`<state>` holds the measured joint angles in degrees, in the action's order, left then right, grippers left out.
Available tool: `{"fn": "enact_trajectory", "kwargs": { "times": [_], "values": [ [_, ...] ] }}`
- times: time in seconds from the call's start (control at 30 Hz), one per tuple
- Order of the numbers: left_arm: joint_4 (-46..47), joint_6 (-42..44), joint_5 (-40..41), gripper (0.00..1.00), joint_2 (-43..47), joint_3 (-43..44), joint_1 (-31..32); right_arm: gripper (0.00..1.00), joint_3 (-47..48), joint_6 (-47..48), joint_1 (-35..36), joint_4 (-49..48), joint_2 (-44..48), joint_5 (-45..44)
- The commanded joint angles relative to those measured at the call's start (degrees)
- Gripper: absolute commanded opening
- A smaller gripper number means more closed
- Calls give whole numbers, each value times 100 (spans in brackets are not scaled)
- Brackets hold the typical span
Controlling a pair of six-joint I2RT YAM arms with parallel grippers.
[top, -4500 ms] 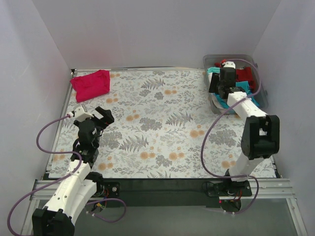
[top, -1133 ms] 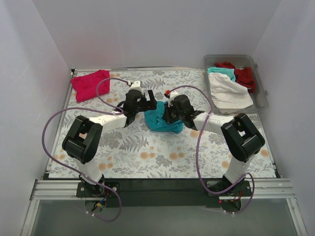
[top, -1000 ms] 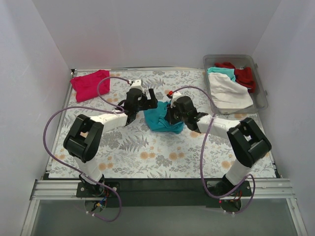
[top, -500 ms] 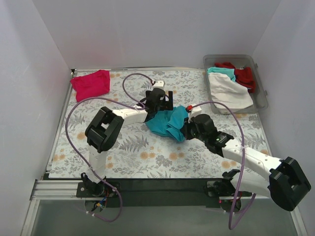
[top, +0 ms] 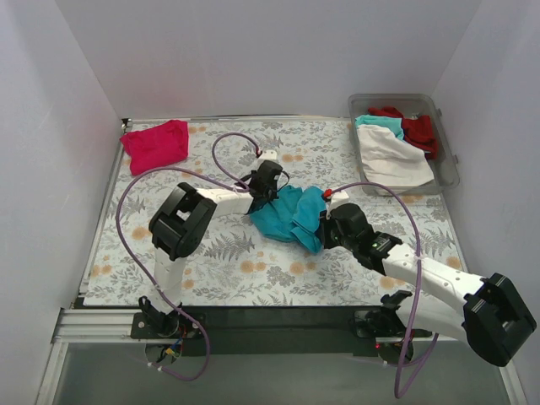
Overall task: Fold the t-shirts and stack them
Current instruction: Flatten the tshirt out
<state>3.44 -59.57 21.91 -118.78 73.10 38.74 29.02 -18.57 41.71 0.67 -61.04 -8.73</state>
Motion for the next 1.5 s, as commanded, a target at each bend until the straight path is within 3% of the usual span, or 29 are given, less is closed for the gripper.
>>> {"fn": "enact_trajectory", "kwargs": {
  "times": [0.0, 0.23, 0.47, 0.67, 0.83, 1.0, 1.03, 1.07, 1.1, 1.13, 1.2, 1.23, 1.3, 1.47],
  "values": [
    [25, -45, 356, 0, 636, -190, 28, 1, 78, -86, 30, -75, -57, -225],
    [86, -11, 736, 0, 1882, -674, -42, 1, 630, -7, 21, -75, -505, -655],
    [376, 59, 200, 0, 3272, -973, -718, 1, 2370, 765, -365, -75, -1611, -1060],
    [201, 25, -354, 0, 4239, -499, -1684, 1, 4146, 1381, -858, 214, -1711, -1166],
    [323, 77, 67, 0, 5003, -770, -1975, 1, 4148, 1496, -928, 241, -1315, -1315],
    [386, -554, 278, 0, 5558, -2254, -2081, 1, 2822, 1049, -919, 259, -744, -1271],
    [237, -947, 470, 14, 5655, -2491, -2081, 1, 2611, 944, -919, 285, -621, -1237],
    [140, -1108, 576, 51, 5690, -2963, -2090, 1, 2165, 760, -919, 311, -585, -1184],
    [-87, -1292, 699, 65, 5708, -3160, -2099, 4, 1987, 680, -919, 320, -576, -1157],
    [-220, -1450, 857, 73, 5717, -3318, -2116, 9, 1794, 592, -919, 329, -559, -1166],
    [-509, -1794, 1261, 83, 5717, -3652, -2116, 19, 1416, 442, -919, 390, -550, -1192],
    [-668, -1838, 1324, 84, 5752, -3723, -2125, 30, 1327, 424, -893, 390, -463, -1166],
    [-766, -1839, 1342, 84, 5953, -3794, -2108, 38, 1134, 415, -814, 382, -313, -1183],
    [-749, -1505, 1403, 81, 6087, -3777, -1275, 44, 905, 424, -296, 364, 206, -1017]
  ]
}}
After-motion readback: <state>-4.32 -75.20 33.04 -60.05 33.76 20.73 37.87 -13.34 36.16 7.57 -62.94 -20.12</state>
